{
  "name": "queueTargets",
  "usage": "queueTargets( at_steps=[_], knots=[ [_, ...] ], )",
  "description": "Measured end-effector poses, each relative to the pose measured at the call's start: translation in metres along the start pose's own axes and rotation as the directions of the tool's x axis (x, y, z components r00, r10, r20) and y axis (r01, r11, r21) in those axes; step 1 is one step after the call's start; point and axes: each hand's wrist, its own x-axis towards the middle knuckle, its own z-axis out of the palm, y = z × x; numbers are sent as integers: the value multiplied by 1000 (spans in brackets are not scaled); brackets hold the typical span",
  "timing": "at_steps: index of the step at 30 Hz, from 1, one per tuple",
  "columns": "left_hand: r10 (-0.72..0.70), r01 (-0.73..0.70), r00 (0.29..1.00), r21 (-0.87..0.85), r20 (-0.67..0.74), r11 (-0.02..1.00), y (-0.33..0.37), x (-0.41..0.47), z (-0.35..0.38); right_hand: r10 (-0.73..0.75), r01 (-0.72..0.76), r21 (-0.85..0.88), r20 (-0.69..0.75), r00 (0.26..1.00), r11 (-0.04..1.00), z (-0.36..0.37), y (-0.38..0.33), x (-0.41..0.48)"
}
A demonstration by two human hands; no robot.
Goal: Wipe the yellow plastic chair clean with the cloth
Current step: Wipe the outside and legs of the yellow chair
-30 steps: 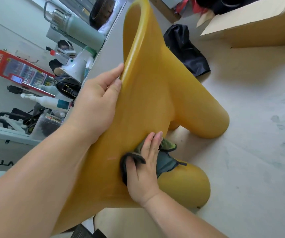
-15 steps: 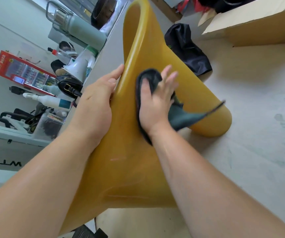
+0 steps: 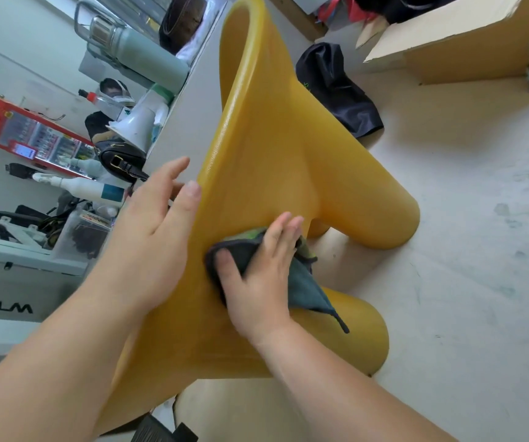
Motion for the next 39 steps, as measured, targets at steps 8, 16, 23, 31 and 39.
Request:
queueTargets(
  at_steps=[8,16,23,31,39],
  knots=[
    [-44,70,987,-168,152,983,-49,-54,-10,-339,319,-139,-158,927,937,14,7,11],
    [-9,31,984,-122,179,992,-48,-55,-7,142,-128,-181,62,988,975,2,71,-14],
    [-27,47,984,-113,174,992,-38,-57,-6,224,-154,-437,113,968,886,-24,130,-68],
    [12,-2,989,-73,147,997,-45,-58,-6,228,-220,-220,9,974,950,14,53,-52],
    [10,3,992,-97,126,995,-47,-59,-3,-76,98,-300,83,994,949,18,68,-54]
  ],
)
